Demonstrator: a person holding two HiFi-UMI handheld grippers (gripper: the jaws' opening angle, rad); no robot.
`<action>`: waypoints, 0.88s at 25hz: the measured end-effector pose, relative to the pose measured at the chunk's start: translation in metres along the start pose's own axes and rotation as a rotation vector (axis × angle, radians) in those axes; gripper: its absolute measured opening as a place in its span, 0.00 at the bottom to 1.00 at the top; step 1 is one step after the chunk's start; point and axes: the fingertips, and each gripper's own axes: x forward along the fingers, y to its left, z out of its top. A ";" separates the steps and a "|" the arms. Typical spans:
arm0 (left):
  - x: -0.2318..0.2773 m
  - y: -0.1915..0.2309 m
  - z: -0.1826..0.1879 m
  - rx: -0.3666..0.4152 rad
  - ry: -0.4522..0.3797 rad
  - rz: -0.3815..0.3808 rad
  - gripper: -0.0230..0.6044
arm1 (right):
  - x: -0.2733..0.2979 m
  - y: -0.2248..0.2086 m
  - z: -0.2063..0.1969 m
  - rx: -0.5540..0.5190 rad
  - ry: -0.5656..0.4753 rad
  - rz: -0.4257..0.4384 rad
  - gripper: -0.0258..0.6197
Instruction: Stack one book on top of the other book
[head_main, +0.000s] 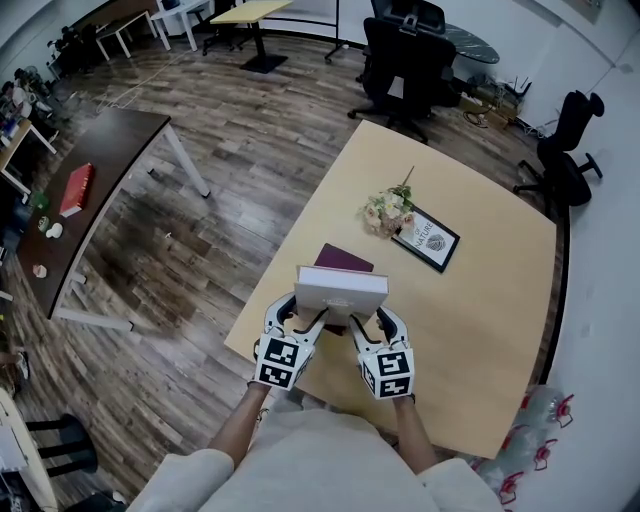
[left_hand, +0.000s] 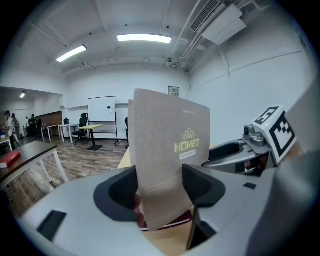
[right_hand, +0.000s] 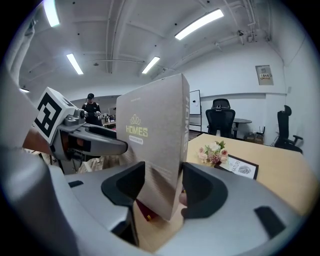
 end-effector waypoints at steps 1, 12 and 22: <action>0.003 0.001 0.001 0.004 0.002 -0.001 0.48 | 0.002 -0.002 0.001 -0.003 0.004 -0.003 0.39; 0.030 0.017 0.010 0.033 0.022 -0.007 0.48 | 0.024 -0.017 0.010 -0.009 0.009 -0.019 0.39; 0.060 0.035 0.007 0.032 0.044 -0.029 0.48 | 0.055 -0.032 0.009 -0.018 0.034 -0.025 0.39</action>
